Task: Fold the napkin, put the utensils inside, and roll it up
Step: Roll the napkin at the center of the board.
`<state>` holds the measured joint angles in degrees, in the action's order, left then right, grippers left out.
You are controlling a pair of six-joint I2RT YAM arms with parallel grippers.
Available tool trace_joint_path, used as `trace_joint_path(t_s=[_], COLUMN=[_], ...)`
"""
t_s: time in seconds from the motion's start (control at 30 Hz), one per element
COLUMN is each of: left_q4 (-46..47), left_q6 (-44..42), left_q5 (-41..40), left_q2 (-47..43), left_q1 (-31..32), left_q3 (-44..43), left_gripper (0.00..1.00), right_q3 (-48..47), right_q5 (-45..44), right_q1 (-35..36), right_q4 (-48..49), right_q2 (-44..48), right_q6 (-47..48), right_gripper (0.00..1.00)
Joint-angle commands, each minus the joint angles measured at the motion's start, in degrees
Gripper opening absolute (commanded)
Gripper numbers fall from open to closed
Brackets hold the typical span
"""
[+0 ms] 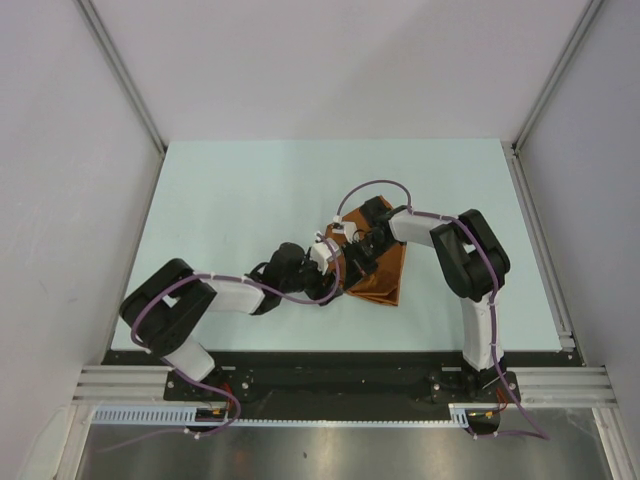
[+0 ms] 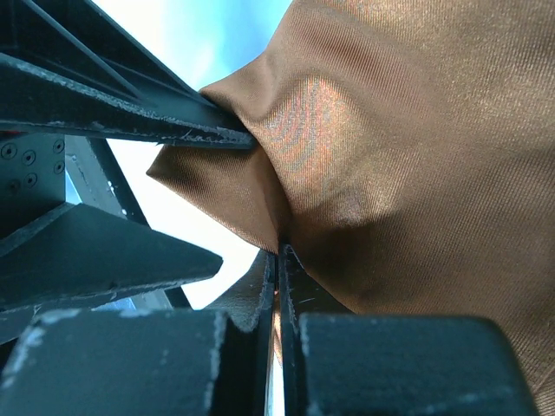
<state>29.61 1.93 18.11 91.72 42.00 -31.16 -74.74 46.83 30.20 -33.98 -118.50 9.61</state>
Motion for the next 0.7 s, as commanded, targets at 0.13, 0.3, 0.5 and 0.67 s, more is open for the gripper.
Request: trace_joint_path(t_s=[0.13, 0.3, 0.5, 0.67], left_q4=[-2.9, -5.2, -7.5, -8.2], left_q6=[-0.7, -0.1, 0.4, 1.6], left_q5=[-4.1, -6.2, -6.2, -4.6], left_q2=[1.8, 3.2, 4.9, 5.0], left_q1=[0.5, 0.4, 0.4, -0.1], left_q3=[-3.1, -4.5, -6.3, -6.5], left_gripper=[0.49, 0.37, 0.08, 0.00], right_q3=[-0.3, -0.1, 1.1, 6.7], right_q5=[-3.1, -2.7, -1.0, -2.5], right_q1=[-0.4, -0.5, -1.3, -3.0], right_q4=[-0.1, 0.1, 2.2, 7.6], right_q2=[-1.9, -1.7, 0.8, 9.8], right_q6=[0.8, 0.6, -0.5, -4.2], right_gripper=[0.00, 0.00, 0.04, 0.36])
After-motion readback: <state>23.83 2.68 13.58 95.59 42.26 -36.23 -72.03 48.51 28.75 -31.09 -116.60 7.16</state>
